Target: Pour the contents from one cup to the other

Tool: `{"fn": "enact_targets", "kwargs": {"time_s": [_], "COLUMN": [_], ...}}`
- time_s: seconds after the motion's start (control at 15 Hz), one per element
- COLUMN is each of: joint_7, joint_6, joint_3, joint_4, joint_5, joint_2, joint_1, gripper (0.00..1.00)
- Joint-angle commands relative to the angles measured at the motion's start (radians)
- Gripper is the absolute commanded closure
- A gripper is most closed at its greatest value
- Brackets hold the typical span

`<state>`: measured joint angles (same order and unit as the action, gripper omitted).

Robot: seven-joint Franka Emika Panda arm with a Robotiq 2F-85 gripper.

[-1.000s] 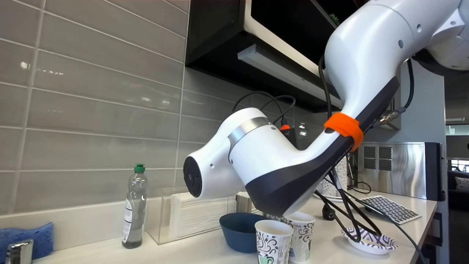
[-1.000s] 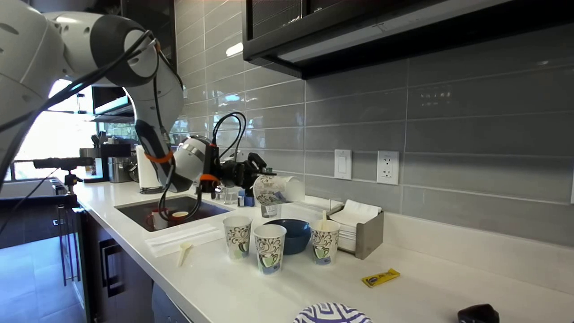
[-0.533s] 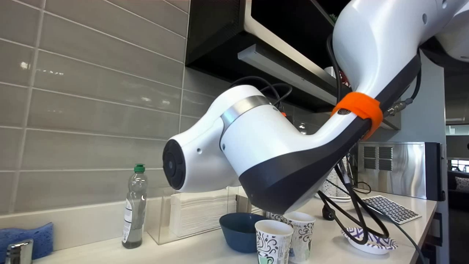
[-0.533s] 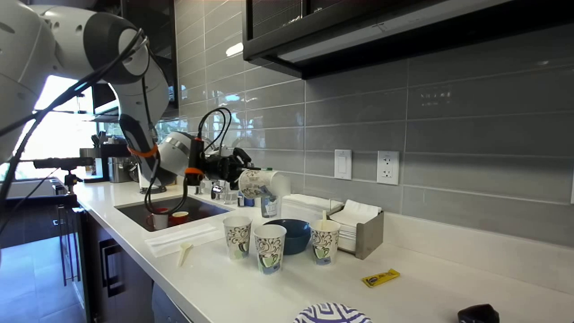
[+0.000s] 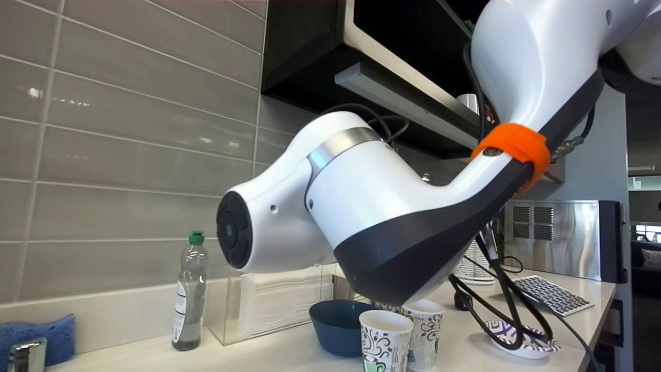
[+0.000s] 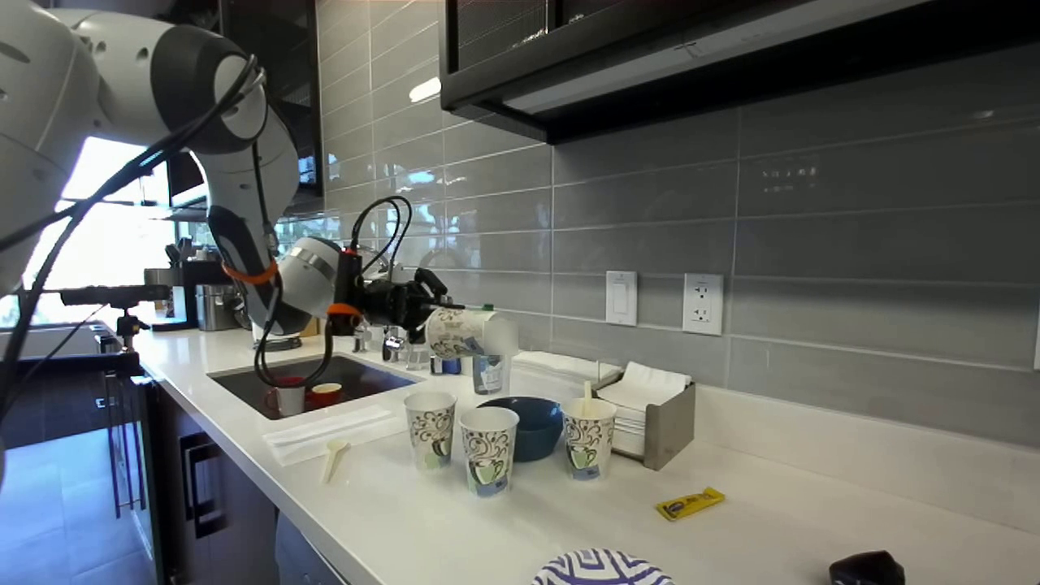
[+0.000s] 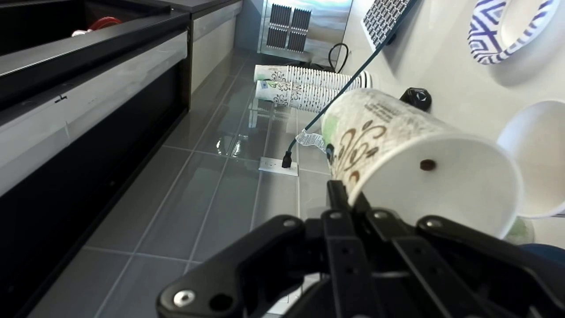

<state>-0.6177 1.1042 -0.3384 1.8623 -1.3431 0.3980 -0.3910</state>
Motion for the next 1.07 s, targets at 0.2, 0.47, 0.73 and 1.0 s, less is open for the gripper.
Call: {"fn": "enact_targets", "kwargs": {"time_s": [0.2, 0.47, 0.73, 1.0], "joint_7": [0.029, 0.045, 0.092, 0.134], "joint_6": [-0.007, -0.03, -0.07, -0.108], "joint_3": [0.003, 0.002, 0.009, 0.021], "joint_4": [-0.034, -0.067, -0.118, -0.167], "joint_5": [0.018, 0.017, 0.011, 0.006], "joint_2": [0.03, 0.06, 0.105, 0.158], "joint_1": [-0.021, -0.043, -0.07, -0.085], "gripper": [0.99, 0.99, 0.99, 0.99]}}
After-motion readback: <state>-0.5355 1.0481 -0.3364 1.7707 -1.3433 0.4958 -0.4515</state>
